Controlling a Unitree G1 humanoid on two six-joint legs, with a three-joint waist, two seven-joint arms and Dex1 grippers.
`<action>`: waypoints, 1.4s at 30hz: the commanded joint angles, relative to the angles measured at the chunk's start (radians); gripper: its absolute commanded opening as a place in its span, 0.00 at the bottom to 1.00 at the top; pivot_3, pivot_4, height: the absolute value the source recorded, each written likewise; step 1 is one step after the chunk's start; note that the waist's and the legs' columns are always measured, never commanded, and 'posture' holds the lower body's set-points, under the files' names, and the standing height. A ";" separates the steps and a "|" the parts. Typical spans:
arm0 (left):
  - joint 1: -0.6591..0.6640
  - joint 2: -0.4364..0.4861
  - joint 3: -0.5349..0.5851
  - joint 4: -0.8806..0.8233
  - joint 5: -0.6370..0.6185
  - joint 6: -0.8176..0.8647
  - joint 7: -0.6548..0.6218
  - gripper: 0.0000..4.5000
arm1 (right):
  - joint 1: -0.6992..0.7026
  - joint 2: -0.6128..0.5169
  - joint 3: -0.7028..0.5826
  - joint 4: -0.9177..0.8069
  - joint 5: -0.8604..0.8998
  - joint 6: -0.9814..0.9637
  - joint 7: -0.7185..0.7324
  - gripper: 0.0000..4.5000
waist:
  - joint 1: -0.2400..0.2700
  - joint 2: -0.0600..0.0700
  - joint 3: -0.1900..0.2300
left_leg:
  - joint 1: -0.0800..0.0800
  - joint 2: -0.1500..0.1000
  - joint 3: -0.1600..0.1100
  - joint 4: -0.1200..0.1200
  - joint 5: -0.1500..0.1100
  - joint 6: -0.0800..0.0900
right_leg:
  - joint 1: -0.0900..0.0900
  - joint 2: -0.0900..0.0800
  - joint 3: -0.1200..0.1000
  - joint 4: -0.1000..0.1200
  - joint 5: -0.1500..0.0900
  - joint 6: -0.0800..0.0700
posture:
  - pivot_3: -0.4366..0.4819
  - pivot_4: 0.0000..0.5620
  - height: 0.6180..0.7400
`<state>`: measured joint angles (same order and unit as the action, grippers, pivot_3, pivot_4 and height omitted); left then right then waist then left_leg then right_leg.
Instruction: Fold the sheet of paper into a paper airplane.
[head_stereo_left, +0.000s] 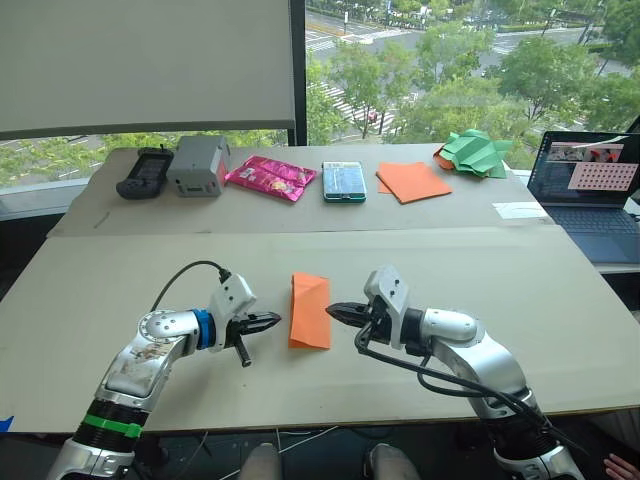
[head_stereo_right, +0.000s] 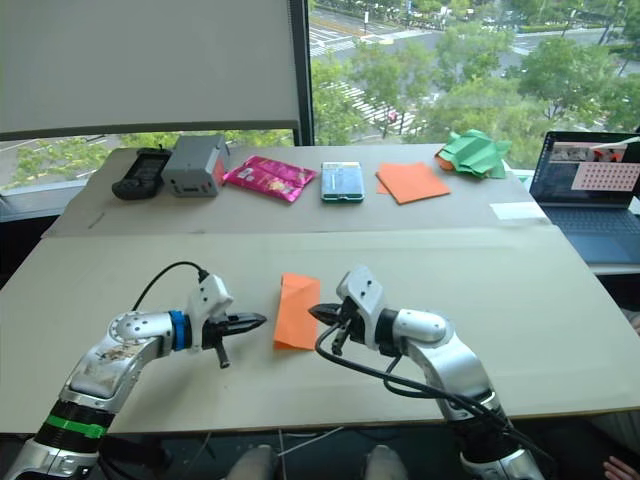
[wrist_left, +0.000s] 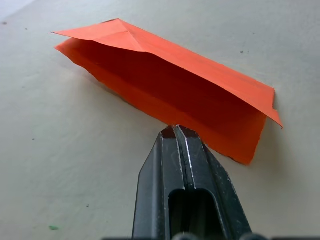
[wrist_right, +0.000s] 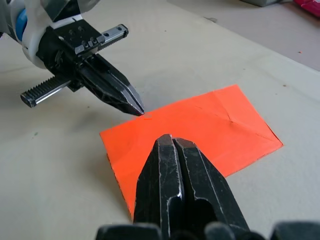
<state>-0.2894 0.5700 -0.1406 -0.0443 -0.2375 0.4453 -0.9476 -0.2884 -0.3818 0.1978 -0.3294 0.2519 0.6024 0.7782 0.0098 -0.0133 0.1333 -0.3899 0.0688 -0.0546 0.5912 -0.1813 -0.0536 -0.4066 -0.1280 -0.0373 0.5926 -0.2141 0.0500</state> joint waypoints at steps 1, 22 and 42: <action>-0.091 -0.070 -0.008 0.004 -0.028 -0.018 0.011 0.00 | -0.005 -0.007 -0.064 -0.081 0.059 0.020 -0.021 0.01 | 0.006 -0.001 0.001 | -0.001 0.000 0.000 0.000 0.000 0.000 | 0.000 0.000 0.000 0.000 0.000 0.000 | 0.48 0.27 0.72; -0.173 -0.179 -0.128 0.133 0.036 -0.091 -0.040 0.00 | -0.172 -0.061 0.119 0.072 -0.127 0.073 -0.155 0.01 | 0.002 -0.001 0.001 | -0.001 0.000 0.000 0.000 0.005 0.008 | 0.003 0.001 0.000 0.002 0.000 0.000 | 0.48 0.27 0.72; -0.256 -0.220 -0.109 0.162 0.040 -0.102 -0.015 0.00 | -0.112 -0.116 -0.053 0.064 -0.096 0.122 -0.176 0.01 | 0.003 -0.001 0.001 | -0.002 0.000 0.001 0.001 0.005 0.008 | 0.004 0.001 0.000 0.001 0.000 0.000 | 0.48 0.27 0.72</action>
<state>-0.5234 0.3606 -0.2462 0.1110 -0.2009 0.3714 -0.9608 -0.3800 -0.4913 0.1947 -0.2263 0.1424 0.7246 0.6131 0.0126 -0.0147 0.1344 -0.3921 0.0687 -0.0544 0.5919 -0.1762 -0.0454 -0.4026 -0.1275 -0.0369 0.5940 -0.2138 0.0504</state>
